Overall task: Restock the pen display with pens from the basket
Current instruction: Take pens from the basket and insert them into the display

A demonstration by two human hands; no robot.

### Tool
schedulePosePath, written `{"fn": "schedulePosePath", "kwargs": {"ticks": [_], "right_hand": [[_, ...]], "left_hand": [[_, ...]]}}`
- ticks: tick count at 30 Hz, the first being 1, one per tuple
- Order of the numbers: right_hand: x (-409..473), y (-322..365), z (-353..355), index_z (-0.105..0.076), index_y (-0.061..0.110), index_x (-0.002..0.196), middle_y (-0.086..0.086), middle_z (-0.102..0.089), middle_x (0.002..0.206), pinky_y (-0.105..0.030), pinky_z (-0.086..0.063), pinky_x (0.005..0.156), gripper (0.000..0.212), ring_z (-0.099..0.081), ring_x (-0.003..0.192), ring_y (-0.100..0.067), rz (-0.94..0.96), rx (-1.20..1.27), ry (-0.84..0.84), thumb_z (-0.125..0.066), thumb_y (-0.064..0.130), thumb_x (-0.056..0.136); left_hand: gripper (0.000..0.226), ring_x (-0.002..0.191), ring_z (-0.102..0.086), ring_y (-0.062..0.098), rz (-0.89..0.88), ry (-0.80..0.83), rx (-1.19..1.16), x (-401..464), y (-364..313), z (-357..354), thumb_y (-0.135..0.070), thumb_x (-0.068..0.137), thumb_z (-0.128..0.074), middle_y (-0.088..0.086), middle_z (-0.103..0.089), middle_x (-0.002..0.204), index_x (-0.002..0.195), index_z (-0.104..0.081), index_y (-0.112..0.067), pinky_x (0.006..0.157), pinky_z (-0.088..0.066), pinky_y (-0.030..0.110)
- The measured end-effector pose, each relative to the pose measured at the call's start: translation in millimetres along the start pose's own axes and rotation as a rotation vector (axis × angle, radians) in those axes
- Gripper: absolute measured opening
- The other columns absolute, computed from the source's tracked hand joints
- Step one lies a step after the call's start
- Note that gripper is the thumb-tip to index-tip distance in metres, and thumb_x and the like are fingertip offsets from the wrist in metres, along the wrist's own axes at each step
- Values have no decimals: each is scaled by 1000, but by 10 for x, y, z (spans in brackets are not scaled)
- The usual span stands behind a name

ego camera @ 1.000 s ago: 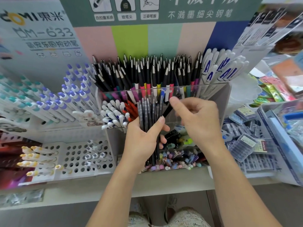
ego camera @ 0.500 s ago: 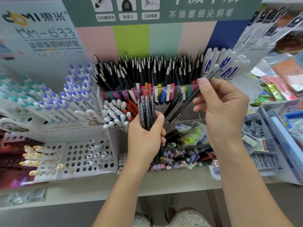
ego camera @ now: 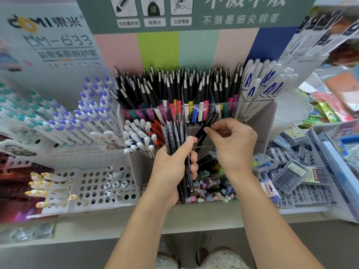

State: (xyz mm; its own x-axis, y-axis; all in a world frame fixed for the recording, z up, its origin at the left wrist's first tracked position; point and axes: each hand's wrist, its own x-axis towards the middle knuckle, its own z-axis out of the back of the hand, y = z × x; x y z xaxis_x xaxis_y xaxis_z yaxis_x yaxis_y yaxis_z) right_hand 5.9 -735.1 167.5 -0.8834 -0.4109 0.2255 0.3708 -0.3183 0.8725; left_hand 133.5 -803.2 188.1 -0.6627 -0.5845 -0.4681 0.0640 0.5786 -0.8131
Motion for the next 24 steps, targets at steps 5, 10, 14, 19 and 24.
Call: {"fn": "schedulePosePath", "kwargs": {"ticks": [5,10,14,19,24], "right_hand": [[9,124,130,-79,17,83,5,-70,74,-18,-51,64,7,-62,66,-4,14,8,-1,-84,21,81],[-10,411,291,-81,20,79,10,-74,69,-21,-52,67,21,-68,67,-2,-215,109,381,-74,37,90],[-2,415,255,-78,15,80,9,-67,61,-18,-42,58,16,-54,51,0,-449,312,451,-75,26,90],[15,440,258,-73,7,83,-1,-58,65,-19,-37,43,14,-46,51,-10,-516,530,321,-66,13,94],[64,447,364,-61,10,90,-1,-60,67,-27,-55,49,14,-62,54,-16,-189,610,-28,-55,9,103]], "left_hand": [[23,53,-48,13,28,36,3,3,12,15,-34,98,-61,0,-57,68,111,-70,-18,47,-41,23],[26,50,-47,12,43,140,25,-3,-17,-28,-32,97,-61,1,-57,67,116,-68,-15,44,-40,22],[29,50,-48,13,50,196,31,-12,-61,-42,-32,97,-61,4,-62,71,119,-67,-14,42,-40,22],[23,54,-61,18,-38,9,63,-2,-72,-71,-30,97,-61,8,-73,76,108,-71,-13,46,-47,26],[15,47,-48,18,-185,-190,175,57,-18,25,-25,98,-63,2,-56,58,92,-63,-12,45,-42,30]]}}
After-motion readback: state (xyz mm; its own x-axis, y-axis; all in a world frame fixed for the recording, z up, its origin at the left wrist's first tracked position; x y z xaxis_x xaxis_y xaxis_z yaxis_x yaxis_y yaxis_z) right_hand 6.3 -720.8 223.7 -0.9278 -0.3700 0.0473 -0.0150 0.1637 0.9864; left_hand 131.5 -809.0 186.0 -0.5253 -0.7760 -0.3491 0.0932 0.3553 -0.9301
